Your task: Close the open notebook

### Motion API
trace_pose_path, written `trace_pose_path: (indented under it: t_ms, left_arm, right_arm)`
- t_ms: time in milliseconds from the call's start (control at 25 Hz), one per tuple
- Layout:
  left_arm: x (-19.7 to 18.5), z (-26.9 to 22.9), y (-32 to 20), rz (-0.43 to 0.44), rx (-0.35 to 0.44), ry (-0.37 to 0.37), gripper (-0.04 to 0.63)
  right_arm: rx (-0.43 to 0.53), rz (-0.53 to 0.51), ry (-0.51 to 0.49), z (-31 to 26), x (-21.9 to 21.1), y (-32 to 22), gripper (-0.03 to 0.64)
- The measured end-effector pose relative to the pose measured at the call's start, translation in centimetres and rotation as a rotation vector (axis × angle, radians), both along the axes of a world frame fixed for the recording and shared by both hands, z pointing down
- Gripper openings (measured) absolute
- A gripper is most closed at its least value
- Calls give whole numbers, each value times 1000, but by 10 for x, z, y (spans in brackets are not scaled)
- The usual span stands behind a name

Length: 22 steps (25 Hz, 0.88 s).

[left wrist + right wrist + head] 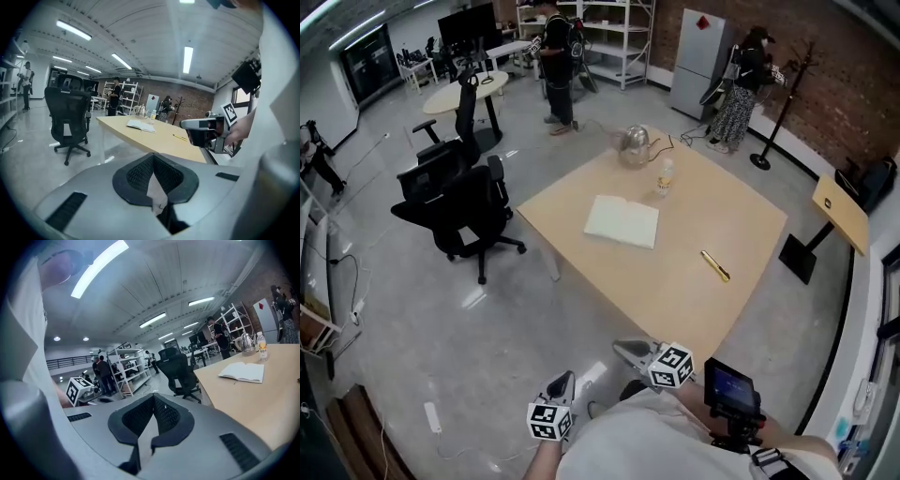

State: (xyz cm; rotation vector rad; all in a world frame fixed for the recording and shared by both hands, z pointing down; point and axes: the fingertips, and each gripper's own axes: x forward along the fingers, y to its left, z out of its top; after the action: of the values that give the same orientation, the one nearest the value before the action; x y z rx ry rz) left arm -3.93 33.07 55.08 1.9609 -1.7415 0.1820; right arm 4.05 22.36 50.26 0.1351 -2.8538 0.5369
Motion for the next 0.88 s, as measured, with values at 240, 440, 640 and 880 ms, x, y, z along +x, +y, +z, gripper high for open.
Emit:
trace_pose_path:
  t_ms: [240,440,640,880]
  left_arm:
    - [-31,11,-7,-36,-21,6,5]
    - [-66,16,-30,-60,-51,-11,5]
    - [-92,12,-78,-57,-63,-18,5]
    - [-110,8,-152,-10,-60,-33,5]
  right_arm:
    - [-13,-22,12,18,-32,-21,15]
    - [-24,-60,-1,32,-78,-47,15]
    - [-24,-82,-21,30,-110,-89,15]
    - [-19,-48,-14,35,-115,-153,15]
